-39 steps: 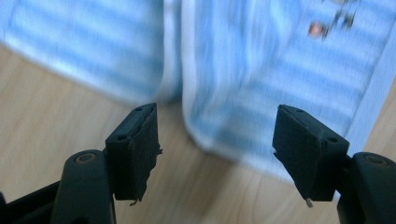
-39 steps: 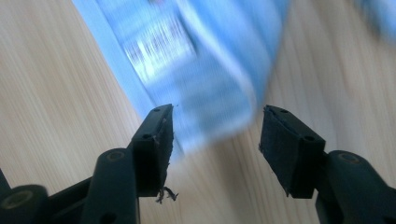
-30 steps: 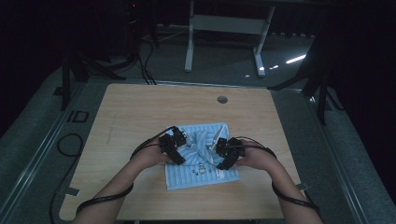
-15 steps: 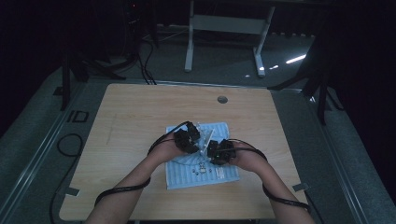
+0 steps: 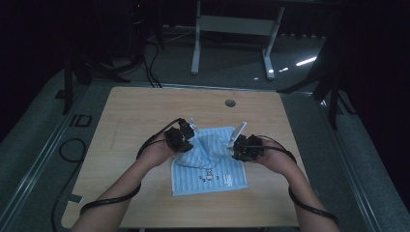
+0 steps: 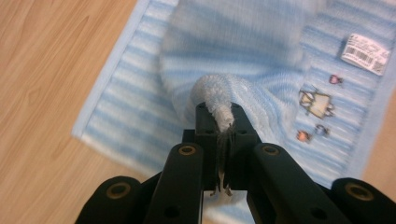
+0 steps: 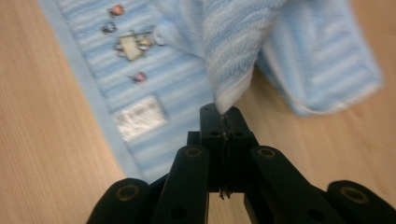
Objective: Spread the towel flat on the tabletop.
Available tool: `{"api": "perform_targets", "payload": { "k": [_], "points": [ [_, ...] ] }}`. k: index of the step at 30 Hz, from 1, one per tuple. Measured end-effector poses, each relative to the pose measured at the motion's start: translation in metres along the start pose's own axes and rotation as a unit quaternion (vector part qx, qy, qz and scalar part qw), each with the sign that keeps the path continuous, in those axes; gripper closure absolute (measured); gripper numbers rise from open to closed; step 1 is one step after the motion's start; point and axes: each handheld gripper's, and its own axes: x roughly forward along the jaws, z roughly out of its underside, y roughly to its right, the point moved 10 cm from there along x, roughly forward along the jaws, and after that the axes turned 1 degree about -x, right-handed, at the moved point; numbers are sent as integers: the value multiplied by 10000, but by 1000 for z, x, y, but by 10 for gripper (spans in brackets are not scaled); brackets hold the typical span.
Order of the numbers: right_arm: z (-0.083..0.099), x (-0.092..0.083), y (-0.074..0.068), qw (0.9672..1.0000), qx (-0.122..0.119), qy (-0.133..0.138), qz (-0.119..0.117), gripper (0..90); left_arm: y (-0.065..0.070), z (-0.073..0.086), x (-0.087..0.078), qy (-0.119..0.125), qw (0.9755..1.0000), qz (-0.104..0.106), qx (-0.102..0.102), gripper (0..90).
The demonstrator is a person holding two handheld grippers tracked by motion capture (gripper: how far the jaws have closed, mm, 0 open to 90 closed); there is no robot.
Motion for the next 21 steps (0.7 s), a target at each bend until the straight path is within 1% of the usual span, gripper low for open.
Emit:
{"api": "perform_targets", "payload": {
  "k": [1, 2, 4, 5, 6, 7, 8, 9, 10, 11, 12, 13, 14, 15, 16, 17, 19, 20, 21],
  "points": [
    [2, -5, 3, 10000, 57, 30, 36, 891, -3, 1, -6, 28, 9999, -86, -47, 856],
    [4, -9, 5, 9999, 95, 55, 60, 891, -4, 3, -12, 35, 9999, -64, -70, 857],
    [6, -19, 11, 9996, 200, 160, 118, 891, -9, 6, -23, 62, 9996, -247, -110, 857],
    [8, -28, 16, 9992, 280, 220, 207, 891, -11, 8, -27, 58, 9996, -253, -125, 856],
    [8, -28, 16, 9992, 280, 220, 207, 891, -14, 10, -30, 86, 9994, -290, -159, 856],
    [10, -35, 20, 9988, 329, 273, 218, 891, -18, 12, -33, 95, 9991, -358, -225, 856],
    [10, -35, 20, 9988, 329, 273, 218, 891, -21, 14, -35, 66, 9989, -404, -248, 856],
    [11, -38, 22, 9985, 369, 325, 256, 891, -25, 16, -36, 120, 9983, -460, -345, 856],
    [12, -40, 23, 9983, 419, 339, 235, 891, -28, 19, -36, 95, 9980, -469, -416, 856],
    [14, -41, 24, 9981, 450, 351, 213, 891, -36, 24, -31, 43, 9970, -592, -492, 855],
    [14, -41, 24, 9981, 450, 351, 213, 891, -36, 24, -31, 43, 9970, -592, -492, 855],
    [14, -39, 24, 9980, 480, 383, 152, 891, -37, 27, -26, -10, 9972, -527, -526, 855],
    [15, -36, 24, 9981, 495, 347, 85, 891, -37, 29, -20, -30, 9973, -463, -571, 854],
    [18, -25, 24, 9985, 509, 201, 65, 891, -38, 30, -14, -53, 9970, -452, -620, 853],
    [18, -25, 24, 9985, 509, 201, 65, 891, -37, 33, -6, -149, 9971, -412, -628, 853],
    [19, -19, 22, 9987, 499, 114, 11, 891, -37, 35, 1, -212, 9970, -359, -648, 853],
    [22, -6, 21, 9987, 504, -31, -55, 891, -34, 41, 14, -312, 9965, -182, -755, 853],
    [24, 1, 19, 9984, 534, -115, -148, 890, -32, 44, 20, -364, 9962, -118, -782, 852],
    [28, 13, 17, 9979, 546, -255, -223, 890, -30, 47, 25, -371, 9958, -54, -832, 851]
  ]
}}
